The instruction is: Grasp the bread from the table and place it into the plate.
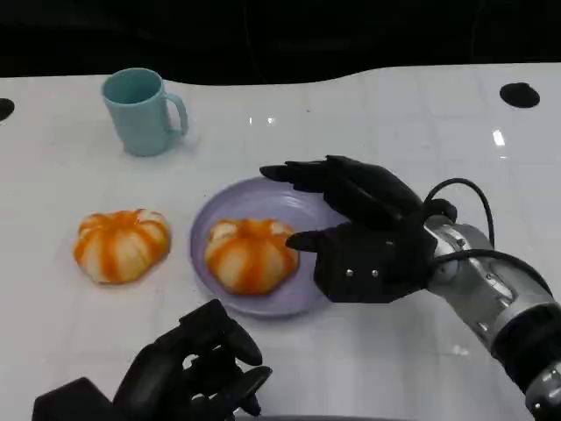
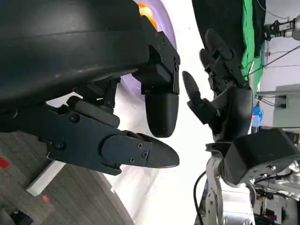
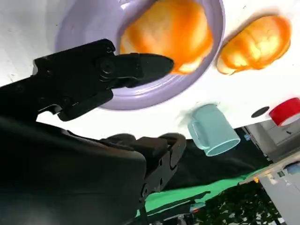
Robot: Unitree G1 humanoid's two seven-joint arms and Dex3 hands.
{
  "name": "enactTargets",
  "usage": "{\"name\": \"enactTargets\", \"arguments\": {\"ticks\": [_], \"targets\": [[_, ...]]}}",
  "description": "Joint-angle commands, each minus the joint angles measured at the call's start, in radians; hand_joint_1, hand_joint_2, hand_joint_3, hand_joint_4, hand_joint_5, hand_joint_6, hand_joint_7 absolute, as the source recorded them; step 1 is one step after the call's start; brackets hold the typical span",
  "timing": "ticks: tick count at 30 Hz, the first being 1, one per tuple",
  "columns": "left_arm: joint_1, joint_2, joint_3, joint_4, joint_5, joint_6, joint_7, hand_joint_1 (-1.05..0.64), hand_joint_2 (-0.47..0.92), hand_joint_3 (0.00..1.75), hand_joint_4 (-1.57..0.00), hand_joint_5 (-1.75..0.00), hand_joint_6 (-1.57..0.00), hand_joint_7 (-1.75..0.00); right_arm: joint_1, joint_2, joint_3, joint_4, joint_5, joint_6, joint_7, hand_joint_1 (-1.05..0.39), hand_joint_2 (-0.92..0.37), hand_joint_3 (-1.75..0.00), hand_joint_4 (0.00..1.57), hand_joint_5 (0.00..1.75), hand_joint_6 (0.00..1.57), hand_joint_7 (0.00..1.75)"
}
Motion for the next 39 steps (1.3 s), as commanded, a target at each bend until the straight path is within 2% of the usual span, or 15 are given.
{"name": "enactTargets", "arguments": {"ticks": [1, 9, 14, 15, 19, 22, 24, 30, 31, 32, 33, 35, 37, 38, 39], "targets": [[0.001, 0.006, 0.003, -0.009, -0.001, 0.001, 0.006, -0.58, 0.92, 0.17, -0.63, -1.75, -0.50, -1.63, 0.042, -0.032, -0.010, -0.082, 0.021, 0.024, 0.041, -0.67, -0.92, -0.33, 0.01, 0.13, 0.20, 0.01], [-0.003, 0.007, 0.002, -0.011, 0.000, 0.006, 0.006, -0.58, 0.92, 0.18, -0.64, -1.75, -0.50, -1.62, 0.158, -0.069, -0.063, -0.286, 0.097, 0.042, 0.111, -0.63, -0.92, -0.32, 0.05, 0.19, 0.23, 0.02], [-0.011, 0.005, 0.005, -0.002, -0.006, 0.003, 0.003, -0.59, 0.92, 0.17, -0.65, -1.75, -0.52, -1.61, 0.239, -0.087, -0.099, -0.394, 0.159, 0.003, 0.121, -0.62, -0.92, -0.29, 0.07, 0.23, 0.23, 0.02], [-0.012, 0.004, 0.005, -0.001, -0.005, 0.002, 0.003, -0.59, 0.92, 0.17, -0.66, -1.75, -0.52, -1.61, 0.249, -0.090, -0.103, -0.407, 0.168, -0.002, 0.125, -0.62, -0.92, -0.29, 0.03, 0.32, 0.23, 0.02], [-0.017, 0.007, 0.005, 0.002, 0.001, 0.004, 0.005, -0.60, 0.92, 0.17, -0.66, -1.75, -0.52, -1.61, 0.331, -0.116, -0.132, -0.509, 0.228, -0.032, 0.153, -0.62, -0.92, -0.30, 0.00, 0.45, 0.23, 0.01], [-0.019, 0.006, 0.006, 0.003, -0.003, 0.002, 0.004, -0.61, 0.92, 0.17, -0.66, -1.75, -0.52, -1.63, 0.401, -0.131, -0.162, -0.572, 0.265, -0.088, 0.144, -0.57, -0.92, -0.25, 0.01, 0.71, 0.28, 0.04], [-0.021, 0.006, 0.007, 0.005, -0.003, -0.001, 0.003, -0.61, 0.92, 0.17, -0.66, -1.75, -0.52, -1.63, 0.431, -0.130, -0.180, -0.583, 0.288, -0.128, 0.135, -0.54, -0.92, -0.22, 0.03, 0.79, 0.31, 0.06], [-0.023, 0.008, 0.008, 0.002, -0.004, 0.010, 0.006, -0.58, 0.92, 0.18, -0.66, -1.75, -0.51, -1.62, 0.518, -0.120, -0.230, -0.601, 0.417, -0.241, 0.157, -0.32, -0.90, -0.19, 0.27, 1.05, 0.59, 0.27], [-0.023, 0.008, 0.009, 0.002, -0.006, 0.010, 0.004, -0.58, 0.92, 0.18, -0.65, -1.75, -0.51, -1.62, 0.535, -0.118, -0.236, -0.608, 0.447, -0.246, 0.167, -0.26, -0.84, -0.32, 0.31, 1.10, 0.59, 0.41], [-0.023, 0.008, 0.009, 0.001, -0.008, 0.011, 0.003, -0.58, 0.92, 0.18, -0.65, -1.75, -0.50, -1.62, 0.550, -0.117, -0.242, -0.615, 0.467, -0.251, 0.173, -0.20, -0.66, -0.66, 0.40, 1.15, 0.56, 0.67], [-0.022, 0.009, 0.009, 0.000, -0.008, 0.013, 0.003, -0.57, 0.92, 0.19, -0.64, -1.75, -0.50, -1.62, 0.561, -0.117, -0.247, -0.619, 0.479, -0.257, 0.174, -0.18, -0.58, -0.83, 0.45, 1.18, 0.55, 0.79], [-0.023, 0.010, 0.011, -0.001, -0.009, 0.015, 0.003, -0.57, 0.92, 0.19, -0.64, -1.75, -0.50, -1.62, 0.586, -0.115, -0.258, -0.627, 0.500, -0.273, 0.176, -0.13, -0.51, -1.00, 0.59, 1.28, 0.61, 0.97], [-0.023, 0.012, 0.012, -0.003, -0.009, 0.017, 0.003, -0.56, 0.92, 0.19, -0.64, -1.75, -0.49, -1.62, 0.612, -0.116, -0.274, -0.634, 0.499, -0.287, 0.167, -0.11, -0.46, -1.11, 0.65, 1.33, 0.66, 1.05], [-0.023, 0.013, 0.012, -0.004, -0.010, 0.018, 0.002, -0.56, 0.92, 0.19, -0.63, -1.75, -0.49, -1.62, 0.624, -0.118, -0.282, -0.639, 0.493, -0.291, 0.161, -0.07, -0.39, -1.27, 0.72, 1.39, 0.73, 1.11], [-0.024, 0.013, 0.012, -0.003, -0.010, 0.017, 0.002, -0.56, 0.92, 0.19, -0.63, -1.75, -0.49, -1.62, 0.639, -0.120, -0.290, -0.646, 0.492, -0.294, 0.159, -0.06, -0.36, -1.34, 0.75, 1.42, 0.75, 1.14]]}}
